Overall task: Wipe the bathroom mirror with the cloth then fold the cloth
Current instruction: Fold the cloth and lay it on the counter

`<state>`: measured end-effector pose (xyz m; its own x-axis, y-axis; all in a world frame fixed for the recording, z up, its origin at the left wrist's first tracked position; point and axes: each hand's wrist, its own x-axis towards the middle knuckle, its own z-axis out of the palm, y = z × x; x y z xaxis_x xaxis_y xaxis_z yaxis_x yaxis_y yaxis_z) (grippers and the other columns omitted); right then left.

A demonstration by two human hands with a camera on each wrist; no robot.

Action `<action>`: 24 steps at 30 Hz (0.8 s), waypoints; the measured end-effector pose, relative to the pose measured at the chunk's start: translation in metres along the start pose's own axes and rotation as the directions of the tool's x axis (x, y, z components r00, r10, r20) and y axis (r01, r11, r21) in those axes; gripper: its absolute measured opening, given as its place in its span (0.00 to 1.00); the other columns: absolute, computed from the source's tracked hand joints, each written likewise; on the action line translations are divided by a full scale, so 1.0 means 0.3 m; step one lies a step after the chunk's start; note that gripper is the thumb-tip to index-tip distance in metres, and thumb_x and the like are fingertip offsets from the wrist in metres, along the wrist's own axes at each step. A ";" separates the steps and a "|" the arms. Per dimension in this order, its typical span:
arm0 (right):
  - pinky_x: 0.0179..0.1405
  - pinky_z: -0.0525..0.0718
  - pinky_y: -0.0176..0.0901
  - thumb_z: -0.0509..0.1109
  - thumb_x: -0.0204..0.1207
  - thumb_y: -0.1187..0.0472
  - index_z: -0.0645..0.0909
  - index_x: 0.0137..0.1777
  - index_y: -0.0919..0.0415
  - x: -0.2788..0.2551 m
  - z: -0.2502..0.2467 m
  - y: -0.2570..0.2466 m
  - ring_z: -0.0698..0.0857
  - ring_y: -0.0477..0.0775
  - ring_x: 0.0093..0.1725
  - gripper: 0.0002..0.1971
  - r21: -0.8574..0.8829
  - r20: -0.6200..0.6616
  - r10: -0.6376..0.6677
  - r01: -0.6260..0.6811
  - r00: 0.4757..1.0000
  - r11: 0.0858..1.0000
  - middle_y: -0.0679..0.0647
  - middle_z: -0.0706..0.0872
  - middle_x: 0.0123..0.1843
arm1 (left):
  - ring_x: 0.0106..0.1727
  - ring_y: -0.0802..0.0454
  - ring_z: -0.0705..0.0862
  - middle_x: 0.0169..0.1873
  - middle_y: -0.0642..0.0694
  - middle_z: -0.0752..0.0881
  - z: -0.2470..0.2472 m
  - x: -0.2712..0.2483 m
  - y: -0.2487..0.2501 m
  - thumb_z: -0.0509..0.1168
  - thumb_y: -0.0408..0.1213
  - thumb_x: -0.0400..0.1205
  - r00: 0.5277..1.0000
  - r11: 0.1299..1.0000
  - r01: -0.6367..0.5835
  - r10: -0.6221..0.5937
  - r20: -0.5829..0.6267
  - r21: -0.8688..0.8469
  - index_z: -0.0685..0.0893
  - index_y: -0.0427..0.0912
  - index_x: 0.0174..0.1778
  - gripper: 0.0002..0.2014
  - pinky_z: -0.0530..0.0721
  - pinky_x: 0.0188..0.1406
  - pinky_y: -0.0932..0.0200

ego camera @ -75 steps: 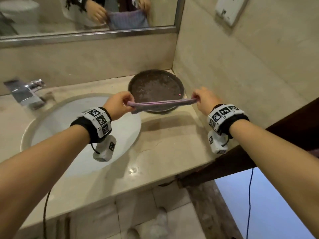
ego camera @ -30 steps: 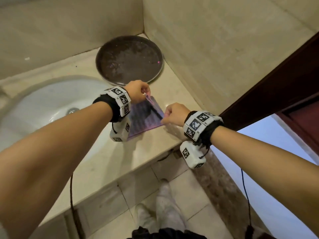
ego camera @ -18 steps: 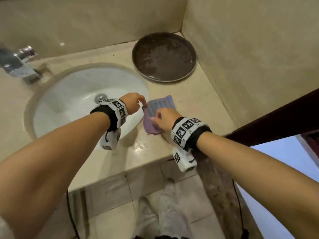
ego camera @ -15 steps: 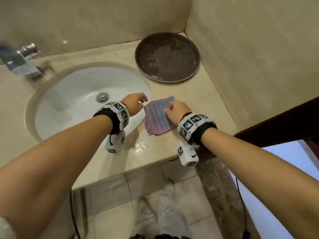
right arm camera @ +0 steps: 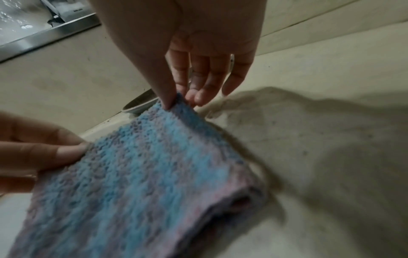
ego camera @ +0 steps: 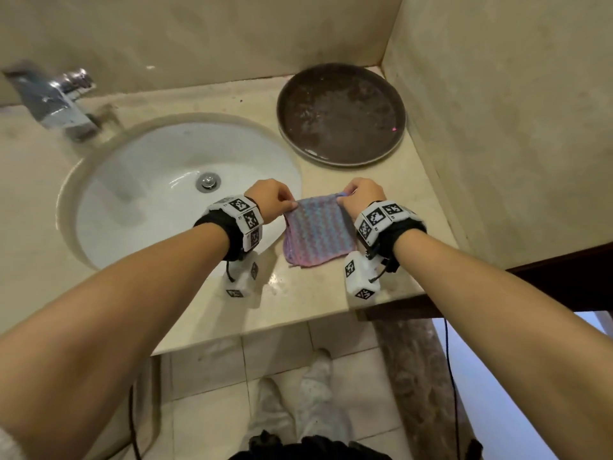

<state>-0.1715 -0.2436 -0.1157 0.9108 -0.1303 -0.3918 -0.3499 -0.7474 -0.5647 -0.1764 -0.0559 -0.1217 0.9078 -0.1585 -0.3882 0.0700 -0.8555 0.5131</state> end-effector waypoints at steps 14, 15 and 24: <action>0.42 0.73 0.40 0.70 0.75 0.66 0.81 0.48 0.61 -0.222 -0.292 -0.181 0.77 0.53 0.41 0.04 0.040 -0.187 -0.293 0.305 0.938 0.952 0.52 0.79 0.37 | 0.60 0.39 0.80 0.58 0.38 0.81 -0.342 -0.210 0.205 0.54 0.38 0.86 0.882 0.878 -0.285 0.397 -0.252 0.384 0.82 0.40 0.62 0.15 0.76 0.55 0.49; 0.44 0.76 0.41 0.70 0.75 0.67 0.82 0.51 0.63 -0.243 -0.316 -0.200 0.77 0.53 0.43 0.06 0.041 -0.209 -0.310 0.325 0.927 0.945 0.53 0.80 0.40 | 0.59 0.39 0.80 0.58 0.38 0.81 -0.369 -0.226 0.222 0.54 0.37 0.86 0.866 0.861 -0.306 0.429 -0.257 0.406 0.82 0.39 0.61 0.15 0.76 0.54 0.49; 0.51 0.85 0.57 0.67 0.76 0.70 0.79 0.37 0.57 -0.273 -0.414 -0.275 0.82 0.59 0.44 0.09 0.159 -0.317 -0.276 0.337 0.908 0.928 0.59 0.82 0.40 | 0.55 0.38 0.82 0.53 0.37 0.85 -0.464 -0.242 0.285 0.57 0.38 0.85 0.854 0.899 -0.363 0.426 -0.298 0.246 0.81 0.39 0.55 0.10 0.79 0.54 0.48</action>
<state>-0.1899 -0.2522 0.0533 0.9925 -0.1184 0.0300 -0.0522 -0.6337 -0.7718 -0.1786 -0.0490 0.0569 0.9285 -0.3529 0.1157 -0.3681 -0.8328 0.4134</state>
